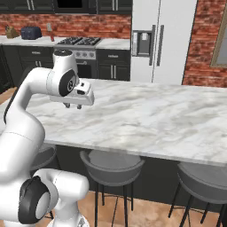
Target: Four empty soda cans are scattered around the kitchen. Gather all the cans and cluster them next to the stove for recycling.
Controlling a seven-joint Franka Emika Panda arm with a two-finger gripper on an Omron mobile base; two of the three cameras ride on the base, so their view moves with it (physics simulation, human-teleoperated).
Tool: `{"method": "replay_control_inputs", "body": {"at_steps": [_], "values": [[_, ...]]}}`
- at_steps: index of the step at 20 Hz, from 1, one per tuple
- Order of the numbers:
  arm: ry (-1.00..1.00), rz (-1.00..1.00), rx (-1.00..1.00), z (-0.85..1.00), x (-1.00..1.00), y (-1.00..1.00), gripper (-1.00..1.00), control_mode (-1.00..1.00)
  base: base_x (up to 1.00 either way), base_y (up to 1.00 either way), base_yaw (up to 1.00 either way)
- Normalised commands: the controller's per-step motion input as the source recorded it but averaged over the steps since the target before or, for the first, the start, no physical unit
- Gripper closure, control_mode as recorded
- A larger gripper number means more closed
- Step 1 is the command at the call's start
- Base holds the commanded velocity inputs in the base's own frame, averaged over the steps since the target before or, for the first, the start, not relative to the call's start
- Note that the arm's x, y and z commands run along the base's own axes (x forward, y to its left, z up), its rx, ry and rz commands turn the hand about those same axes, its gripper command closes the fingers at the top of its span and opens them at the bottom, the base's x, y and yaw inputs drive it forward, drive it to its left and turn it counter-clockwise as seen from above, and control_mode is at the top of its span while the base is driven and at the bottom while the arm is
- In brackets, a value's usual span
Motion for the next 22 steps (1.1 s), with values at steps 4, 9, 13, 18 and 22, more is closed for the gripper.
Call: {"method": "replay_control_inputs", "body": {"at_steps": [4, 9, 13, 18, 22], "values": [[0.00, 0.00, 0.00, 0.00, 0.00, 0.00, -1.00, 1.00, 0.00, 0.00, 0.00], [0.00, 0.00, 0.00, 0.00, 0.00, 0.00, -1.00, 1.00, 0.00, 0.00, 0.00], [0.00, 0.00, 0.00, 0.00, 0.00, 0.00, -1.00, 1.00, -0.10, 0.30, 0.00], [0.00, 0.00, 0.00, 0.00, 0.00, 0.00, -1.00, 1.00, -0.11, 0.98, 0.00], [0.00, 0.00, 0.00, 0.00, 0.00, 0.00, -1.00, 1.00, -0.12, 1.00, 0.00]]}}
